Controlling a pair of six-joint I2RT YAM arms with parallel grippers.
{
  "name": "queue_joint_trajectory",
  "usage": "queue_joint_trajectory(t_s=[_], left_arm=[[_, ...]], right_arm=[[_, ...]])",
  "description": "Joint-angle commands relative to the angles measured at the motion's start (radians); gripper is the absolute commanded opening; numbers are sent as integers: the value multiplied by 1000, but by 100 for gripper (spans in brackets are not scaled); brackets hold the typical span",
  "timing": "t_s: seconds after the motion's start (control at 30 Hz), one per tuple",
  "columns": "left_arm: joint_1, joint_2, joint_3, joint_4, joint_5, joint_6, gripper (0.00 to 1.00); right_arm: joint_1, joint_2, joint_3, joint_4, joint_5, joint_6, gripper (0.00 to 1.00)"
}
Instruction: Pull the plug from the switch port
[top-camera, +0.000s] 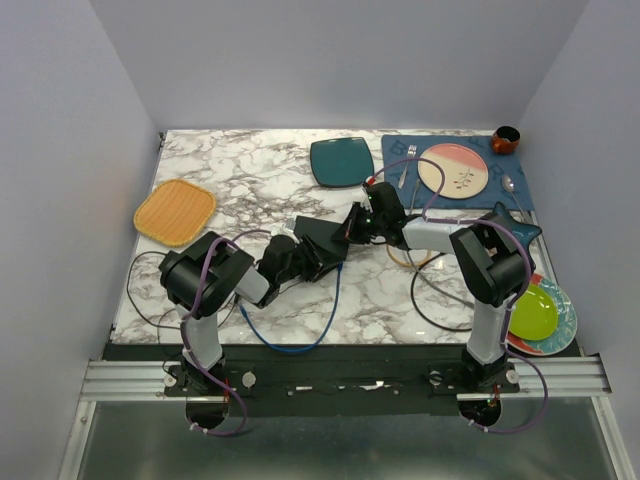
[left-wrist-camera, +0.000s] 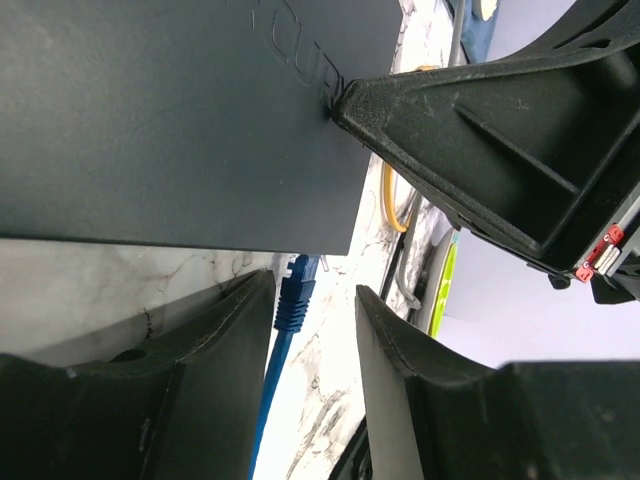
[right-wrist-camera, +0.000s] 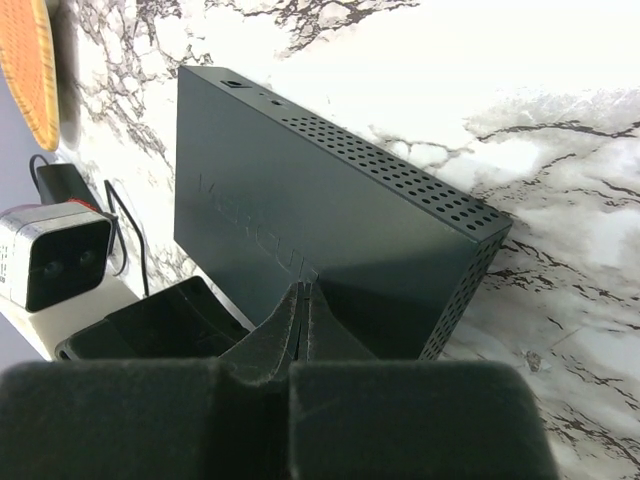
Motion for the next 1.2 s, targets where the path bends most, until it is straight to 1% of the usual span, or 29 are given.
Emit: queue_joint_trajectory(t_s=[0.0,0.57,0.8,1.17], left_arm=[[-11,-11,11,-84,-59,19,50],[-12,-2,43,-187,-108,-24,41],[-12,-2,62,-235,-102,-57,37],[-14,-42,91,-341,-134,-70,36]], right_arm=[[-7,83,-45,-155,87,-38,1],[-7,97,-44,-155,89,-40,1],[-5,98,-44,-155,87,-38,1],[-7,101,-47,-155,87,-38,1]])
